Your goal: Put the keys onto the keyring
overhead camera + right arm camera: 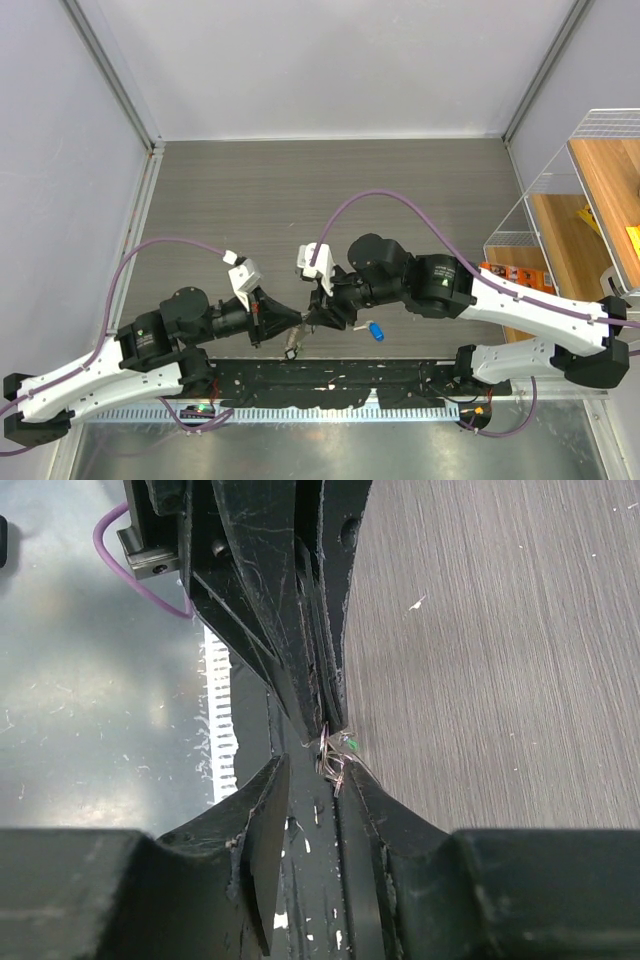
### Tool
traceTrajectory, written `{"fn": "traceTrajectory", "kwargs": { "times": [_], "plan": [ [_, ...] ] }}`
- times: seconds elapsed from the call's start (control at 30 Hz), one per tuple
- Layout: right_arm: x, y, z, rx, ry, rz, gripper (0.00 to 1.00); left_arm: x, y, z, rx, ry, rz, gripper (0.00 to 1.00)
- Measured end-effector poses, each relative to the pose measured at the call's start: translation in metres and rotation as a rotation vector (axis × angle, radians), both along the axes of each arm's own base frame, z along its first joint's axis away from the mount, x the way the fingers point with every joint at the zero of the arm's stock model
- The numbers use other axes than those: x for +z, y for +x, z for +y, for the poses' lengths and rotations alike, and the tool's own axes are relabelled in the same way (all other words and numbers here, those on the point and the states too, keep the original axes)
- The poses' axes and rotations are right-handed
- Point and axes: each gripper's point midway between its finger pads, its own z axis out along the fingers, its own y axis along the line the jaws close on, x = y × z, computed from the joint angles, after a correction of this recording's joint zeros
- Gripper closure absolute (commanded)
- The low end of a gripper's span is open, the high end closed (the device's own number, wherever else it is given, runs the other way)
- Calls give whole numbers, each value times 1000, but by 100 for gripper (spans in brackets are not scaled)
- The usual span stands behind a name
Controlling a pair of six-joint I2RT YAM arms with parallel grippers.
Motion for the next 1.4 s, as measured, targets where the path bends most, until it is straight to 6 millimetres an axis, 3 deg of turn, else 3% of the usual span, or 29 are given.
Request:
{"fn": "traceTrajectory", "kwargs": {
  "times": [0.4, 0.53, 0.63, 0.97, 1.07, 1.2, 1.4],
  "plan": [
    [-4, -3, 7, 25, -8, 17, 72, -1, 0, 0, 0, 3, 2, 100],
    [-7, -3, 8, 31, -17, 20, 81, -1, 0, 0, 0, 4, 2, 100],
    [-8, -3, 9, 38, -19, 14, 94, -1, 0, 0, -1, 4, 3, 100],
    [-7, -4, 9, 57, -6, -5, 95, 0, -4, 0, -19, 7, 7, 100],
    [-4, -4, 6, 60, 29, -23, 95, 6, -8, 0, -42, -17, -1, 87],
    [6, -8, -3, 63, 95, -47, 94, 26, -12, 4, -57, -96, -41, 62],
    [7, -16, -26, 61, 131, -62, 95, 64, -16, 13, -55, -239, -116, 47]
  ]
}}
